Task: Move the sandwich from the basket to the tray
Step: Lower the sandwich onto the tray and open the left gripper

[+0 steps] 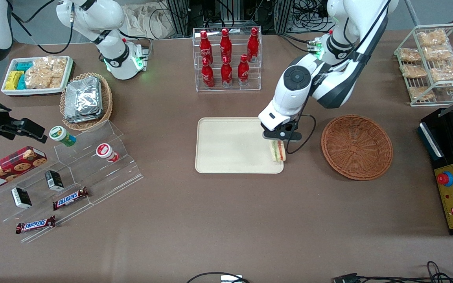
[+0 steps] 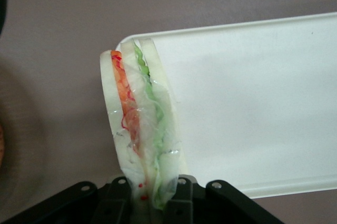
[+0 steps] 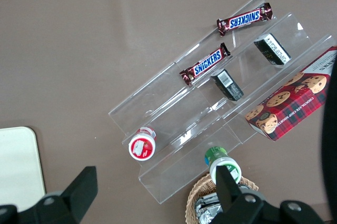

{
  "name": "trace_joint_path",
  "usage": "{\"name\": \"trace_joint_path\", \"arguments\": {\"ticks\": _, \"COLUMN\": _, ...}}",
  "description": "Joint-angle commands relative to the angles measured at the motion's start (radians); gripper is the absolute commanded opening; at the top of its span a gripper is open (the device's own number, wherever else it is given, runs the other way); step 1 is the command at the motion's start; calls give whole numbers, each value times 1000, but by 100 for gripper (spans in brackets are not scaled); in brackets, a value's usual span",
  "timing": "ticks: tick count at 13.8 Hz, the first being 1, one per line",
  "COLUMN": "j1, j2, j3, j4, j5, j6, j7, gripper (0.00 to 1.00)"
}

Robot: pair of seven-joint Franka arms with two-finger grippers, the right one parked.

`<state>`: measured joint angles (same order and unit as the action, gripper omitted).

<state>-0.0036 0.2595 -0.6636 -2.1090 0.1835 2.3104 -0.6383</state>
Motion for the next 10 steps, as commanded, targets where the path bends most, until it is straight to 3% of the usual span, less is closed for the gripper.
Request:
{"name": "trace_joint_path", "arguments": {"ticks": 1, "j1": -19, "j2": 64, "j3": -2, "j4": 29, "j5": 53, "j6": 6, "j7": -29, "gripper": 0}}
{"name": "trace_joint_path", "arguments": {"ticks": 10, "j1": -104, "j2": 210, "j3": 2, "j4": 27, "j5": 292, "j6": 77, "j7": -176, "gripper": 0}}
